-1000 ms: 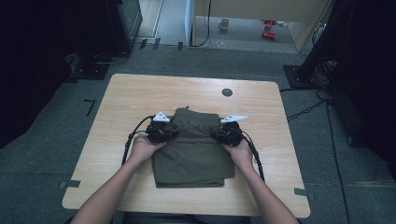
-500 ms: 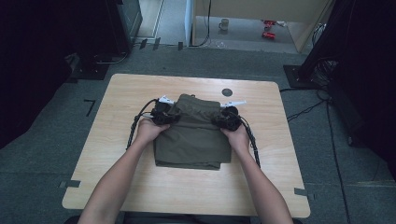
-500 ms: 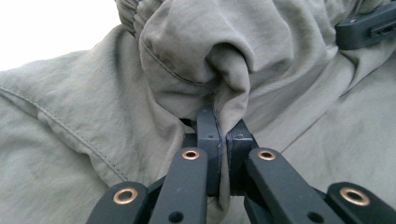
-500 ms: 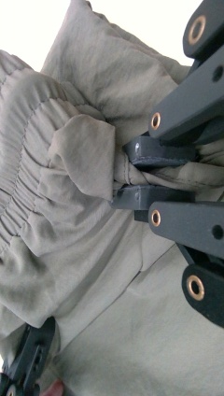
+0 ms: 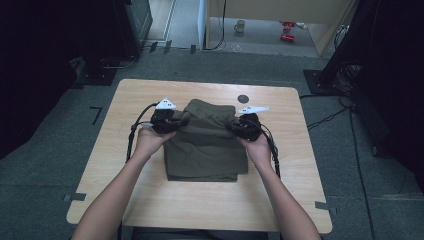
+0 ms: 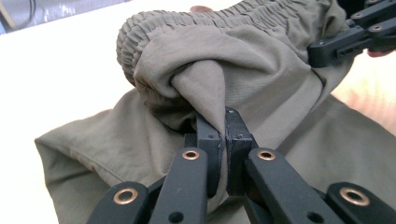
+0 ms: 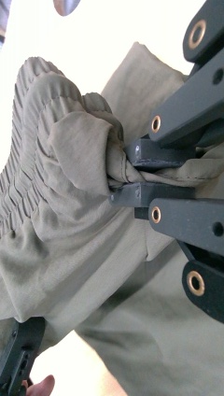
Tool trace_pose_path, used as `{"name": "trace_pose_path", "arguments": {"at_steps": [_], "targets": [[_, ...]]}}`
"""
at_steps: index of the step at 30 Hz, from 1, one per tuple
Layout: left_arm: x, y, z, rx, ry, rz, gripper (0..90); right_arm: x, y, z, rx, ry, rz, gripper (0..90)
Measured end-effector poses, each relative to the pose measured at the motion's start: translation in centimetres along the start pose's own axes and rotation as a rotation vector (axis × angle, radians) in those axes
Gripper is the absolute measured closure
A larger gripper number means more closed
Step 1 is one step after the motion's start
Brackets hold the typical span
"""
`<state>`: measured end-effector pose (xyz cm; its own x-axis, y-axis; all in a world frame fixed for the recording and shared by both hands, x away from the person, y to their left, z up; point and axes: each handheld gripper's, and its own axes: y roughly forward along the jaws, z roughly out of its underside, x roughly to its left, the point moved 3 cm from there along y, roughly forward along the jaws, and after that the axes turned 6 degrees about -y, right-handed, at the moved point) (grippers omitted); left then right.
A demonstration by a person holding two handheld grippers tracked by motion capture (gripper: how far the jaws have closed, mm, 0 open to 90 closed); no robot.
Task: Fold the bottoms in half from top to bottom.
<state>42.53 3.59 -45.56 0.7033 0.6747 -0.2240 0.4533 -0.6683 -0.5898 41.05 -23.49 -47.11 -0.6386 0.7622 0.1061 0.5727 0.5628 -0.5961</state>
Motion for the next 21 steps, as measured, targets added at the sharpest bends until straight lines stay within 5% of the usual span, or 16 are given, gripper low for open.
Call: {"name": "trace_pose_path", "arguments": {"at_steps": [5,13,17,21], "targets": [[-1.5,-0.2,2.5,0.018,-0.009,0.013,88.8,1.0,-0.7,1.7,0.009,0.002,-0.018,82.5],[-2.0,0.3,5.6,0.082,-0.031,0.037,86.0,2.0,-0.2,4.4,0.065,-0.008,-0.042,79.2],[-1.7,0.0,5.8,0.111,-0.072,0.054,74.9,1.6,-0.3,4.9,0.087,0.027,-0.089,64.7],[-1.7,-0.9,5.0,0.117,-0.041,0.056,70.2,1.2,-1.5,4.5,0.043,0.018,-0.100,55.5]]}}
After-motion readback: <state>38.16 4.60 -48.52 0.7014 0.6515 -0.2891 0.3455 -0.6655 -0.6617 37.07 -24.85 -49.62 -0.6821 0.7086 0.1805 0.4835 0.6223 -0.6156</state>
